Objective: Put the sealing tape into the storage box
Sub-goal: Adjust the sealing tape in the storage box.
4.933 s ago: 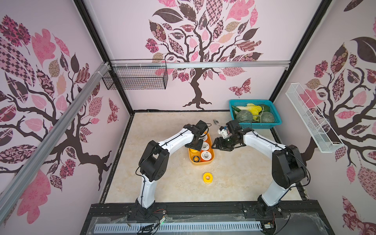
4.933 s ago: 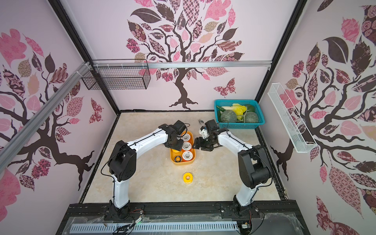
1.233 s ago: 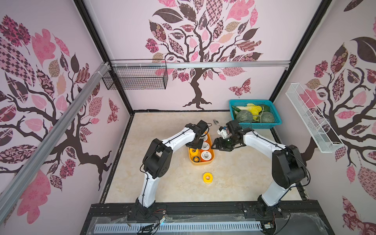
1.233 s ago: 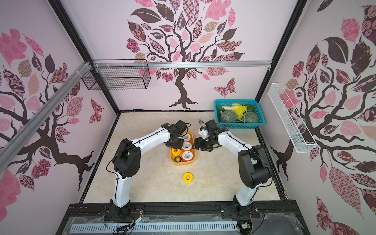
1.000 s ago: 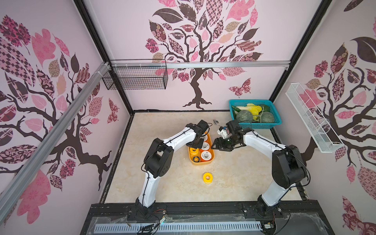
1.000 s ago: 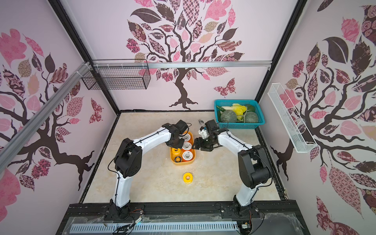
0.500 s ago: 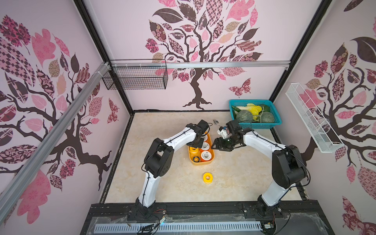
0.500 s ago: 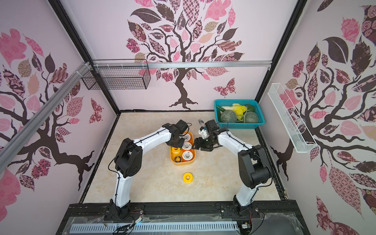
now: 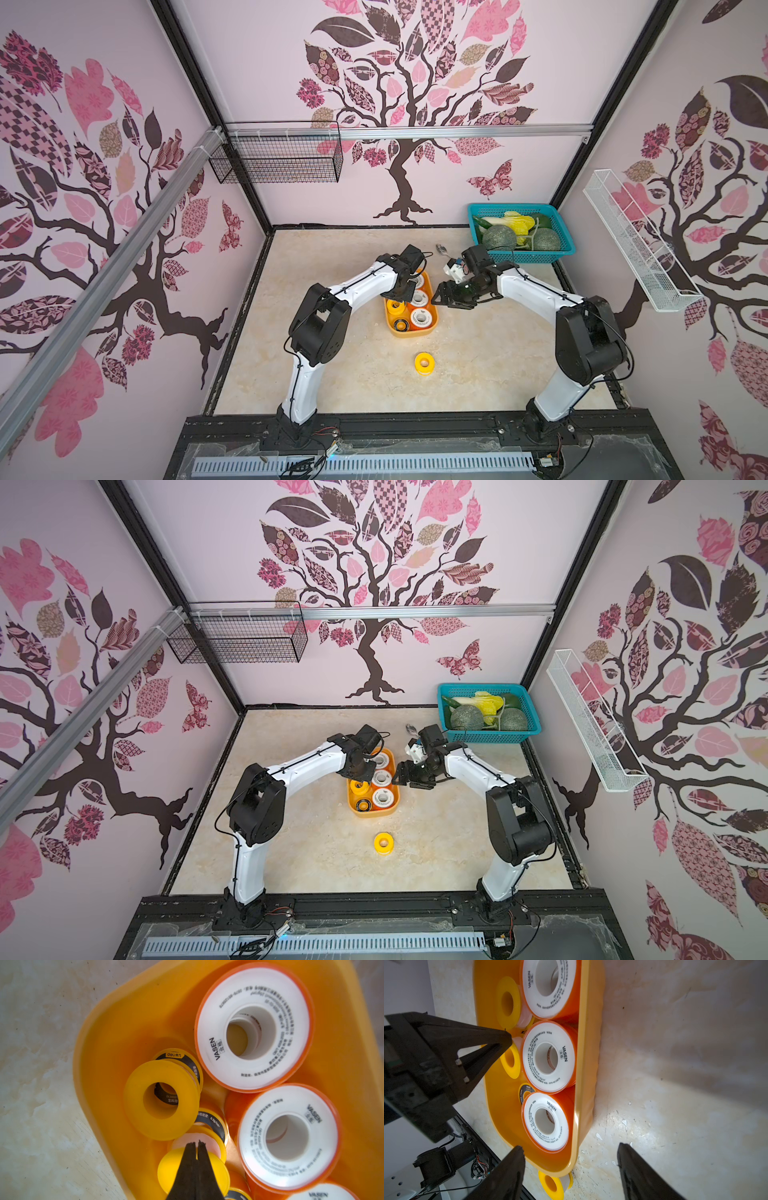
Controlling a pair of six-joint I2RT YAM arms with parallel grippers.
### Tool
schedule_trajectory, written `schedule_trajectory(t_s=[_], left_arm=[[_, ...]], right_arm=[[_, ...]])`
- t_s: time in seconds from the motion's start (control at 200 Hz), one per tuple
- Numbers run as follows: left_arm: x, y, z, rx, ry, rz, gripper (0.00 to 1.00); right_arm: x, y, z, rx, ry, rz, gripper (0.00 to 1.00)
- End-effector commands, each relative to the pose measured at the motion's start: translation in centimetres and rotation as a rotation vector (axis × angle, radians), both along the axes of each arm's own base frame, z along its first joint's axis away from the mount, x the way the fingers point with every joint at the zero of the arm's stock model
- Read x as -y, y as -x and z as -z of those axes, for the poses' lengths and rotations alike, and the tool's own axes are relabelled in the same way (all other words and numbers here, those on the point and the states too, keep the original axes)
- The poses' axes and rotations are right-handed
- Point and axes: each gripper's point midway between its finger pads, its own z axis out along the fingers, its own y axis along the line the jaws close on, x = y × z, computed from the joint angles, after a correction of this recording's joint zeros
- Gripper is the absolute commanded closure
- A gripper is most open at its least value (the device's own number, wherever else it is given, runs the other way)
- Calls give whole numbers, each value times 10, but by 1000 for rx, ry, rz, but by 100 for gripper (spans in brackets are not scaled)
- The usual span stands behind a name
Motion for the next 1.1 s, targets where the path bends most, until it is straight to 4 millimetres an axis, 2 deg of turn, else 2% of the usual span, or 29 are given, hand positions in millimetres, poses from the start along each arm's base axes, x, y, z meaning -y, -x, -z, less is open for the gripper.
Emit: schedule_trajectory(t_s=[0.0, 0.225, 0.445, 0.8, 1.095], left_arm=[[1, -1, -24, 45, 43, 8, 96], [-2, 12, -34, 23, 59, 33, 96], [-16, 31, -11, -89, -12, 21, 96], [-12, 27, 13, -130, -33, 13, 97], [-12, 23, 24, -132, -54, 7, 97]], right_arm=[[2, 0, 1, 1, 4, -6, 25], [2, 0, 2, -3, 3, -7, 25], [2, 0, 2, -2, 2, -6, 25], [2, 1, 2, -1, 4, -7, 25], [3, 1, 3, -3, 8, -7, 25]])
